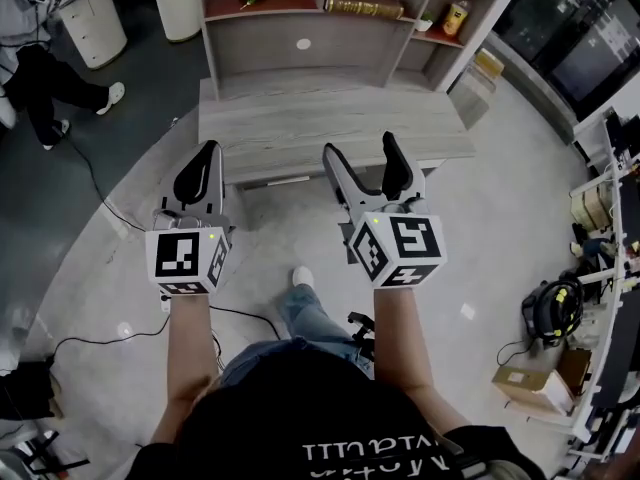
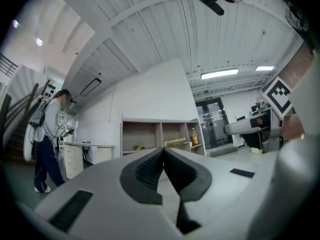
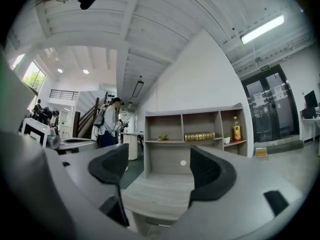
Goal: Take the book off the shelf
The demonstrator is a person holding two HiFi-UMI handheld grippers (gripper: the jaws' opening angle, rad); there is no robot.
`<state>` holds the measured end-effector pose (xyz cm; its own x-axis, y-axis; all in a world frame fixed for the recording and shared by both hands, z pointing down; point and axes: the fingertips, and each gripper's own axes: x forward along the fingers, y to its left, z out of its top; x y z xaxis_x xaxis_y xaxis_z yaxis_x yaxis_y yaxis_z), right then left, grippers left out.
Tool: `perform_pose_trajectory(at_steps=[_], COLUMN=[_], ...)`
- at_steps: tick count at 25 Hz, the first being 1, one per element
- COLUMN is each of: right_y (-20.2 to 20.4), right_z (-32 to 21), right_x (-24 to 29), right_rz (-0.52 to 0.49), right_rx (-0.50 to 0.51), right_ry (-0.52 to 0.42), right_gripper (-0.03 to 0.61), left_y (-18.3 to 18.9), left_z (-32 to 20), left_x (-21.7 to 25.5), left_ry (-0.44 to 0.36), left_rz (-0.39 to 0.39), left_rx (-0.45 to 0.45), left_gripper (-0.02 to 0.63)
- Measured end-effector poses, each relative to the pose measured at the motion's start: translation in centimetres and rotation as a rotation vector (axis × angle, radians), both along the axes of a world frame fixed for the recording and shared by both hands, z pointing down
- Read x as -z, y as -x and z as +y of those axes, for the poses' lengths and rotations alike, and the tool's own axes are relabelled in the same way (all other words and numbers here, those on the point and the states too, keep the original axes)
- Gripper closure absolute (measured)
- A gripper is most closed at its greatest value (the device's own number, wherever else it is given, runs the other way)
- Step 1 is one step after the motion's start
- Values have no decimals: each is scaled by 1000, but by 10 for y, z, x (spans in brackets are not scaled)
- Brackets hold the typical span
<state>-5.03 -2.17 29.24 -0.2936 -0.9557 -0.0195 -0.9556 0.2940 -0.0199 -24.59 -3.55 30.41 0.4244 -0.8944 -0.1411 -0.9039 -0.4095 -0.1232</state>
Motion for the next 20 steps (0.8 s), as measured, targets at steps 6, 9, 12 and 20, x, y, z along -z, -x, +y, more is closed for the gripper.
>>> perform_pose_trajectory(at_steps=[6, 9, 12, 20], right_y=[-31, -48, -64, -93], right_z=[-73, -108, -138, -187], right_x=[6, 9, 12, 13], right_rz=[-3, -24, -46, -54], right_rx=[16, 31, 50, 72], right_ry=[2, 4, 1, 1], right_gripper=[181, 181, 181, 181], left_y=[-30, -46, -63, -93], left_z=[-66, -97, -125, -164], left_x=[13, 17, 21, 22], left_ry=[-13, -16, -21, -20], left_rz=[-14, -14, -17, 1], left_rx=[18, 29, 38, 45], left_gripper=[603, 603, 603, 603])
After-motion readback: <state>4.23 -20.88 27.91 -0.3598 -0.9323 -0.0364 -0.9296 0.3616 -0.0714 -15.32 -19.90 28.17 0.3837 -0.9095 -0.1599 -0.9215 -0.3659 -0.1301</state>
